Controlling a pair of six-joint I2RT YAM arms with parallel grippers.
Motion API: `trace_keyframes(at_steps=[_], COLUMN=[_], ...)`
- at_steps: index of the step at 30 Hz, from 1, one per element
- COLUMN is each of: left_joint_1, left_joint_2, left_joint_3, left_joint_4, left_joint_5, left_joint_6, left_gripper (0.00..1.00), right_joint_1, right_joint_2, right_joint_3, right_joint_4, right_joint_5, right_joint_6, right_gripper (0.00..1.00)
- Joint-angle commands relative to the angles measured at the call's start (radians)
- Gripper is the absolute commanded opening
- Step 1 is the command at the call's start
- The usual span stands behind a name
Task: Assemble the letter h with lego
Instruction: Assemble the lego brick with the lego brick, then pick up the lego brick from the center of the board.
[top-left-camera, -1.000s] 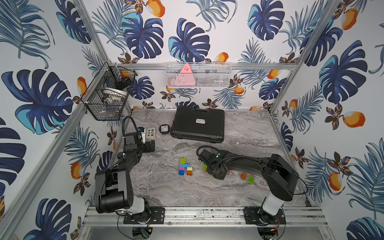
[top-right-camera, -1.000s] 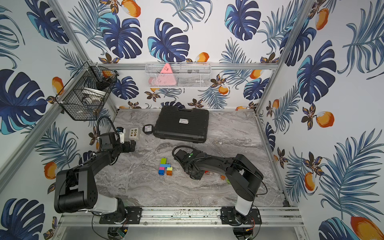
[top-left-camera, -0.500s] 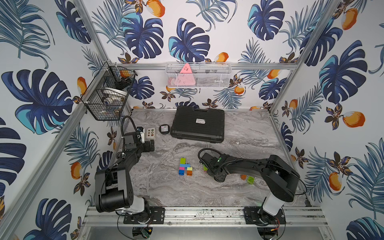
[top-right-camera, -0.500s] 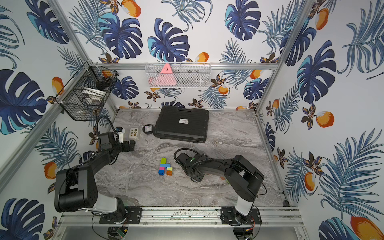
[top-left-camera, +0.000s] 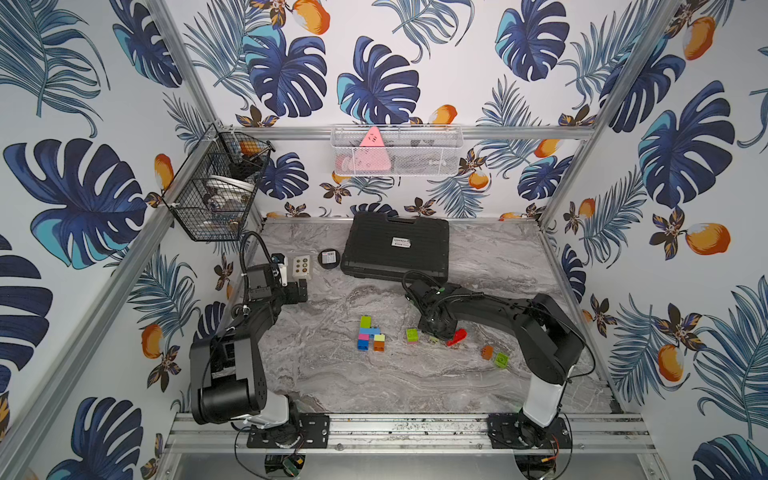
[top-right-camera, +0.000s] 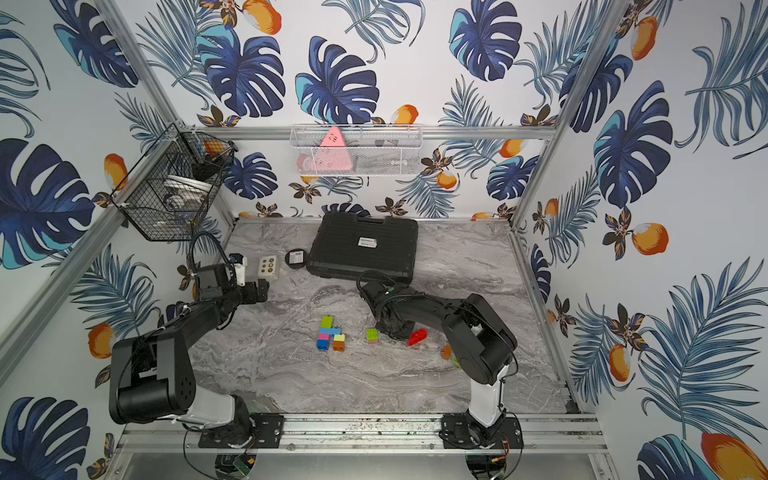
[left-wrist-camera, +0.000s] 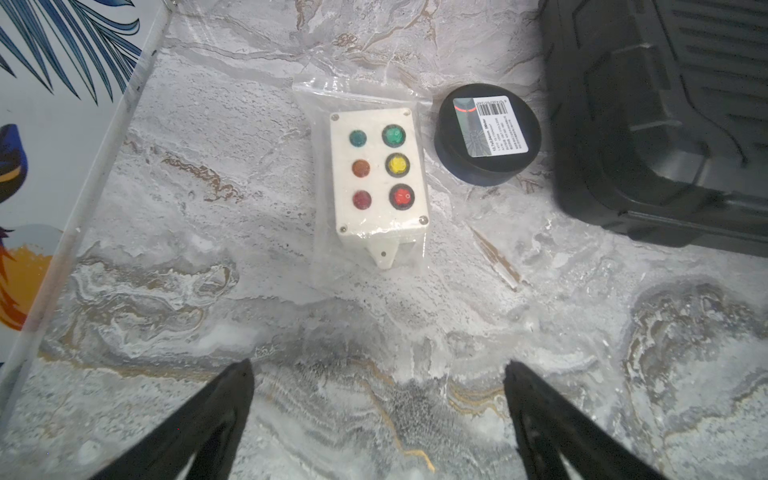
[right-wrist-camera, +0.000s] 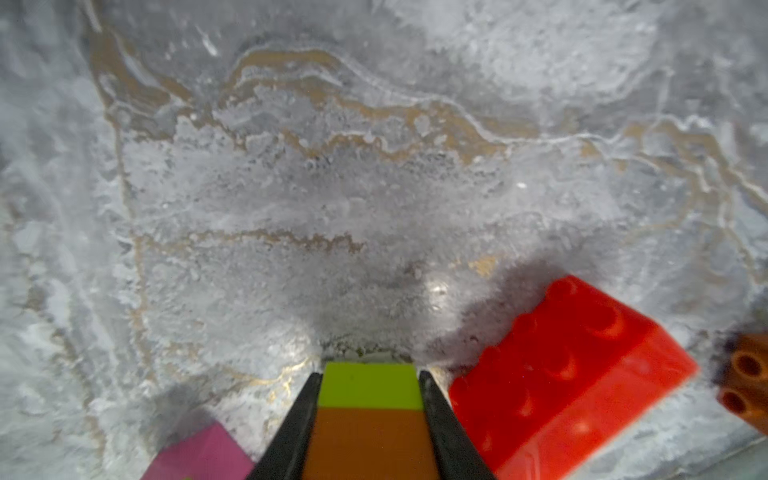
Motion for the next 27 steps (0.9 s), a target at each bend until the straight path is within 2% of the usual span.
trace_keyframes(at_steps=[1, 3, 5, 7, 13, 16, 19, 22, 27], left_joint_1=[0.004, 0.006, 0.008, 0.008, 0.009, 0.009, 0.009, 0.009, 0.009], left_joint_2=[0.003, 0.003, 0.001, 0.001, -0.004, 0.001, -0.002, -0.002, -0.001], left_joint_3=[0.008, 0.009, 0.006, 0.008, 0.002, 0.007, 0.005, 0.005, 0.005], left_joint_4=[0.015, 0.015, 0.018, 0.016, 0.020, 0.016, 0.017, 0.016, 0.016], left_joint_5=[0.015, 0.016, 0.018, 0.021, 0.030, 0.030, 0.033, 0.037, 0.038], left_joint_6=[-0.008, -0.011, -0.011, -0.009, -0.006, -0.005, -0.004, -0.002, -0.001], left_gripper=[0.99, 0.99, 0.99, 0.99, 0.99, 0.99, 0.99, 0.99, 0.99], right_joint_1=[-0.007, -0.007, -0.008, -0.006, -0.012, -0.017, -0.057, -0.151, -0.314], right_joint_2=[0.041, 0.049, 0.033, -0.010, -0.161, -0.253, -0.369, -0.503, -0.691], right_joint_3=[0.028, 0.035, 0.039, 0.038, 0.037, -0.014, -0.104, -0.241, -0.419], right_joint_4=[-0.026, -0.029, -0.043, -0.061, -0.159, -0.182, -0.240, -0.247, -0.163], right_joint_5=[-0.038, -0.052, -0.044, -0.030, 0.004, 0.009, 0.073, 0.084, -0.008], right_joint_6=[-0.102, -0.108, -0.104, -0.099, -0.087, -0.065, -0.025, 0.003, 0.000], right_gripper=[0.27, 0.31, 0.43, 0.51, 0.60, 0.60, 0.60, 0.60, 0.59])
